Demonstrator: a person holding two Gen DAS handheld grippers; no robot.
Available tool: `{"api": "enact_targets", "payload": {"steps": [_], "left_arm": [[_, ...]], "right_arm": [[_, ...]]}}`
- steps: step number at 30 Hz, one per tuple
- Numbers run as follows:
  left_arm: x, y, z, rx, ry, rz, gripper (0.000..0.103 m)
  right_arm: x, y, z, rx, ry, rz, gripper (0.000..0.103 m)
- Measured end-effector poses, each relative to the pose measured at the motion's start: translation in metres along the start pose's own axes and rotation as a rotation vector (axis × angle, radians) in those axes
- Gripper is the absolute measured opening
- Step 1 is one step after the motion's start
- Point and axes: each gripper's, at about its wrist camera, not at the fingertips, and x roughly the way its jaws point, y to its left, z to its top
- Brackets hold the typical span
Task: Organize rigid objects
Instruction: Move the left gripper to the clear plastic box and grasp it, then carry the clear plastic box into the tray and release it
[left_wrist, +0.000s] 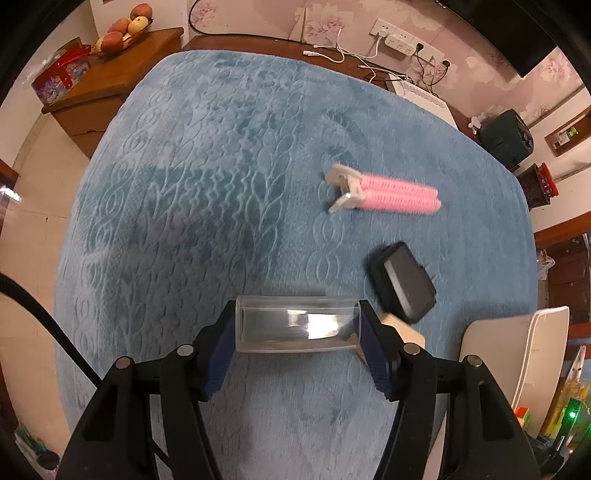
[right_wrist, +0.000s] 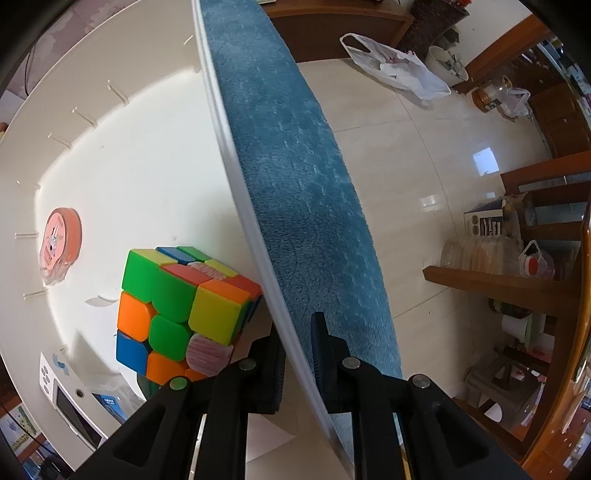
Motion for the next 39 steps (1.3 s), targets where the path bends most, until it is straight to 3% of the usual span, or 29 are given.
{"api": "enact_targets", "payload": {"steps": [13, 20, 24, 39], "left_arm": [[-0.038, -0.005, -0.071, -0.020, -0.031, 0.022, 0.065], [-0.062, -0.024, -0.108, -0.078, -0.104, 0.012, 0.065], [-0.076, -0.040, -0.125, -0.097, -0.141, -0.016, 0.065], [-0.116, -0.129, -0.165, -0.014, -0.243, -0.024, 0.066]], "right_arm": [[-0.004, -0.001, -0.006, -0.079, -0.018, 0.059, 0.013], [-0.005, -0.002, -0.009, -0.151, -0.029, 0.103, 0.013], [-0.006, -0.002, -0.010, -0.207, -0.038, 0.124, 0.013], [-0.005, -0.013, -0.005, -0.347, -0.044, 0.241, 0.008]]}}
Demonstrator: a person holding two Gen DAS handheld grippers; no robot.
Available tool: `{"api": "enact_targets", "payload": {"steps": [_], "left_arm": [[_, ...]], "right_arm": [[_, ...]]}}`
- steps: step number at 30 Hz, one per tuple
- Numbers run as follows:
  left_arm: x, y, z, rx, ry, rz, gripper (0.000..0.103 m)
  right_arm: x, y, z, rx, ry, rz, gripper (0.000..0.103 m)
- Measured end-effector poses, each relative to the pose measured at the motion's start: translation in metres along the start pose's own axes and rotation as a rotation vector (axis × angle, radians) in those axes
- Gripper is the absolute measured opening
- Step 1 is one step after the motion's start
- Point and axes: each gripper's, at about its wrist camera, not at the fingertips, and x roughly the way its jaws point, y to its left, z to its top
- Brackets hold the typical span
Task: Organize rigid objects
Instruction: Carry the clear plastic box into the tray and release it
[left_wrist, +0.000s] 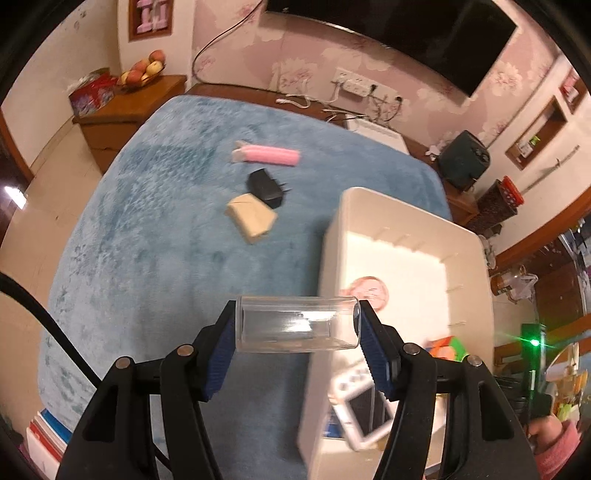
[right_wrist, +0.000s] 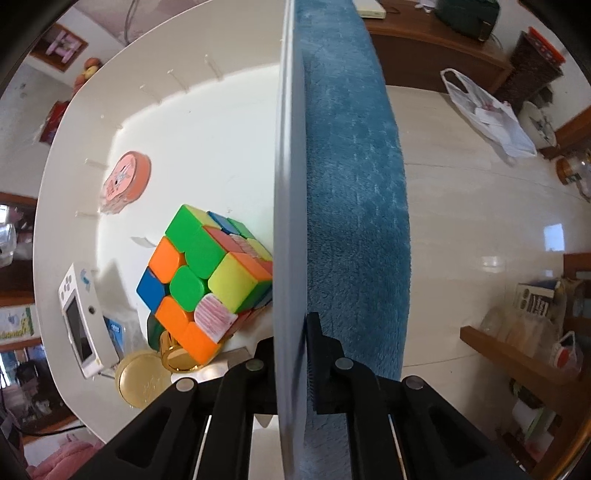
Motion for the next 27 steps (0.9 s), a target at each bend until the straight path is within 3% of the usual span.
{"api": "enact_targets", "payload": {"steps": [7, 19, 27], "left_arm": [[0.005, -0.048, -0.011, 0.069, 0.008, -0.043, 0.066], [0.020, -0.131, -0.028, 0.269, 0.042, -0.105, 0.066], [0.020, -0.147, -0.030, 0.351, 0.042, -0.080, 0.077]], "right_arm": [[-0.001, 0.008, -0.002, -0.090, 0.004, 0.001, 0.009], [-0.004, 0.014, -0.008, -0.159, 0.004, 0.020, 0.012], [-0.005, 0.012, -0.006, -0.148, 0.004, 0.033, 0.012]]}}
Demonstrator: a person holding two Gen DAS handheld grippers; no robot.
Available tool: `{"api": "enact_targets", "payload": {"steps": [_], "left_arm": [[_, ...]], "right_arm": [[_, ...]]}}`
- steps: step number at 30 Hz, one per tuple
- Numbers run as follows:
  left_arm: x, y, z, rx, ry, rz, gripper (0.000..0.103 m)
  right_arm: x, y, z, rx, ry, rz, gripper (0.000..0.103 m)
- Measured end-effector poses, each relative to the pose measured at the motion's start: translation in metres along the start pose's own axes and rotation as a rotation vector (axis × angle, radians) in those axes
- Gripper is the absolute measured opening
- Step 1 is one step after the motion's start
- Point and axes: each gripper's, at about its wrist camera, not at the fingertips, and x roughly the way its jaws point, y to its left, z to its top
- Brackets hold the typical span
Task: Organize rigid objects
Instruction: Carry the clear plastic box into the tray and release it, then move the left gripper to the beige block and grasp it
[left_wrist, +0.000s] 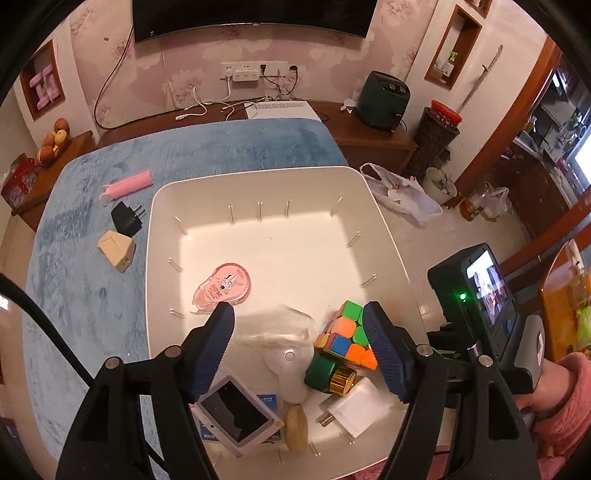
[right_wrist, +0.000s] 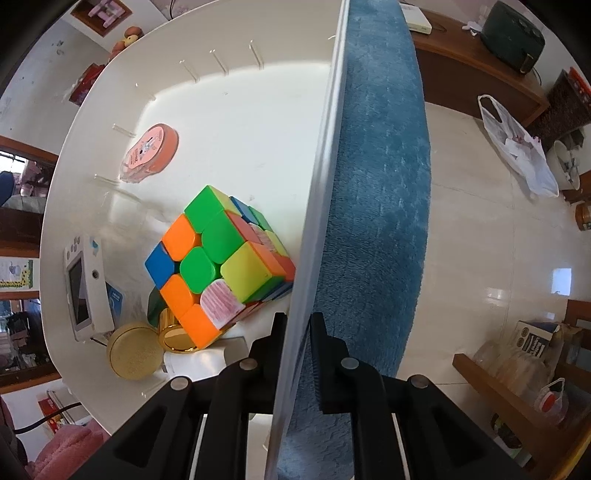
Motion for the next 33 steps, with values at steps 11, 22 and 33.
{"api": "enact_targets", "payload": {"steps": [11, 22, 33], "left_arm": [[-0.004, 0.033, 0.001, -0.064, 0.028, 0.016, 0.077], [-0.012, 0.090, 0.003, -0.066, 0.051, 0.049, 0.077], [-0.004, 0.163, 0.017, -0.028, 0.125, 0.067, 0.077]], "right_arm": [[0.001, -0.011, -0.001, 0.089, -0.010, 0.016, 0.012], [0.008, -0.025, -0.005, 0.271, -0.007, 0.014, 0.010], [0.007, -0.031, -0.011, 0.457, -0.038, -0.037, 0.009]]}}
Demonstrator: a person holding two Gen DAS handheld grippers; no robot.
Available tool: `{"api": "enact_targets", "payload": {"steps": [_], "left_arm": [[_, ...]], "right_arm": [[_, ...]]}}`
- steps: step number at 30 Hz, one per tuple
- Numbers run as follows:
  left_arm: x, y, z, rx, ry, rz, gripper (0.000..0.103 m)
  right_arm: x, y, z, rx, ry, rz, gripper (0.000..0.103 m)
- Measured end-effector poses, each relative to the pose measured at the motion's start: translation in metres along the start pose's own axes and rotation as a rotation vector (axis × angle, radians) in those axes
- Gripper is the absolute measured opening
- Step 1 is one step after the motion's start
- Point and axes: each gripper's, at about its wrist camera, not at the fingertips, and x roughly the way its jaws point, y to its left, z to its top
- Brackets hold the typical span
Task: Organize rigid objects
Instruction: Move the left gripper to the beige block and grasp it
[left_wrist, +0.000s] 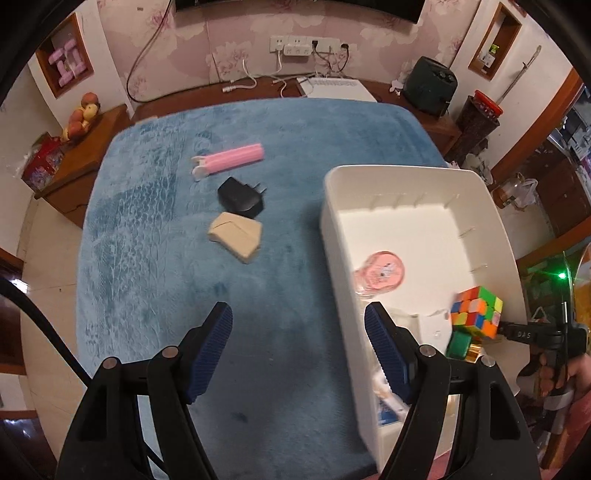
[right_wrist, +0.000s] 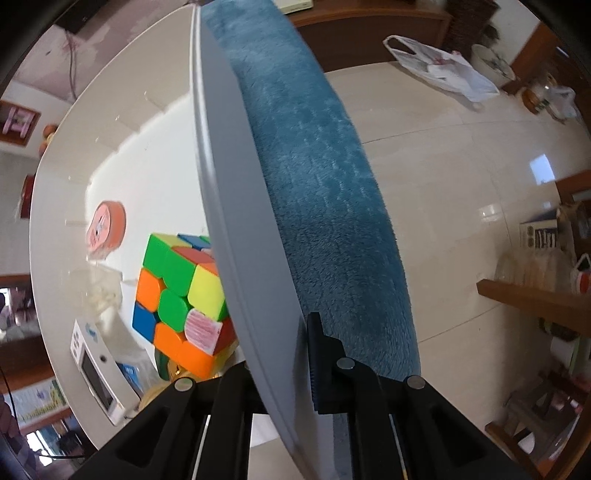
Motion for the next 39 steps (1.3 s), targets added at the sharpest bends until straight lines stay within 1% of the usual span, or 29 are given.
{"api": "enact_targets", "payload": {"steps": [1, 3, 6, 8, 13, 16, 20, 24, 30, 39], "left_arm": [[0.004, 0.009, 0.004, -0.008, 0.022, -0.017, 0.077], [0.010, 0.020, 0.011, -0.010, 0.046, -0.026, 0.077], [0.022, 0.033, 0.022, 0.027, 0.076, -0.017, 0.077], [0.031, 0.040, 0.029, 0.060, 0.098, -0.008, 0.077], [0.061, 0.052, 0.050, 0.118, 0.154, -0.007, 0.077], [0.084, 0.055, 0.061, 0.145, 0.191, 0.016, 0.077], [0.110, 0.057, 0.070, 0.155, 0.229, 0.021, 0.077], [0.126, 0.060, 0.075, 0.148, 0.244, 0.022, 0.077], [0.143, 0.065, 0.076, 0.099, 0.278, 0.001, 0.077], [0.155, 0.055, 0.073, 0.098, 0.264, 0.021, 0.077]], "right_arm": [[0.001, 0.001, -0.001, 0.009, -0.005, -0.006, 0.009], [0.001, 0.003, -0.002, 0.026, -0.015, -0.023, 0.009], [0.001, 0.005, -0.005, 0.052, -0.026, -0.046, 0.009], [0.000, 0.003, -0.005, 0.092, -0.031, -0.044, 0.009], [-0.002, -0.004, -0.006, 0.175, -0.048, -0.021, 0.009], [-0.002, -0.004, -0.007, 0.189, -0.060, -0.037, 0.010], [-0.001, -0.002, -0.009, 0.203, -0.069, -0.060, 0.011], [-0.002, 0.001, -0.012, 0.215, -0.076, -0.072, 0.012], [-0.004, 0.006, -0.011, 0.228, -0.081, -0.090, 0.013], [-0.006, 0.008, -0.011, 0.230, -0.075, -0.097, 0.014]]}}
